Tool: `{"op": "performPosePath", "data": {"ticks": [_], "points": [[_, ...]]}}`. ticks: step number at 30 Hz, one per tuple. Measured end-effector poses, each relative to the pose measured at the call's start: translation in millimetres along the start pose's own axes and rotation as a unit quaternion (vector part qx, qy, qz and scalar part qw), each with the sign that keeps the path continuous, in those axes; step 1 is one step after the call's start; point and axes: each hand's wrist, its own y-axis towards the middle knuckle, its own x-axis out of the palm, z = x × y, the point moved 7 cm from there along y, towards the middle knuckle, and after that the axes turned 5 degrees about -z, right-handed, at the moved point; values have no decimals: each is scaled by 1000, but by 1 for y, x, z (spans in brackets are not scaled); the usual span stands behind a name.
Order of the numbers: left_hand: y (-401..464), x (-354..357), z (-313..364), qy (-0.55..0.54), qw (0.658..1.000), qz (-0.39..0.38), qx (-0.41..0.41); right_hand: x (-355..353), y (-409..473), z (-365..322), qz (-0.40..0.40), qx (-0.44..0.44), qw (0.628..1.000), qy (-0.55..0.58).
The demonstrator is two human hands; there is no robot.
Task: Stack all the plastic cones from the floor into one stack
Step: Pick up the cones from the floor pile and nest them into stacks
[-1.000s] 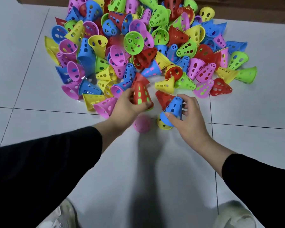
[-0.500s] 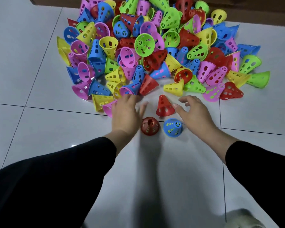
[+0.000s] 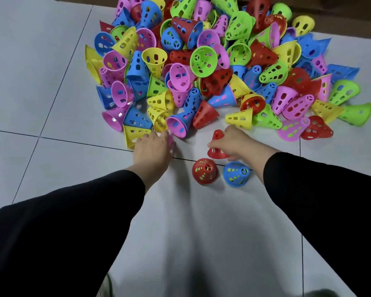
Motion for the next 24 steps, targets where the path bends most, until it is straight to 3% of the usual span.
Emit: {"op": "performPosePath", "data": {"ticks": [3,7,11,14,16,19,24], "points": [[-3,-11,4,-127,992,2,25,-13,-9,-6,45,-69,993,83],[-18,-37,25,-389,916,45,87,-47,-45,-9,109,-163,962,189],[-49,-38,49,-502,854,37,130,-52,-101,2,147,-265,926,227],[-72,-24,58,-542,832,24,121,-36,-134,32,155,-282,921,218],[-85,-14,66,-526,841,2,130,-21,-143,55,158,-280,933,159],[-92,-3,75,-417,895,-24,156,-2,-139,78,158,-258,953,32],[-78,-3,84,-298,945,-43,126,-7,-112,89,180,-170,969,9]]}}
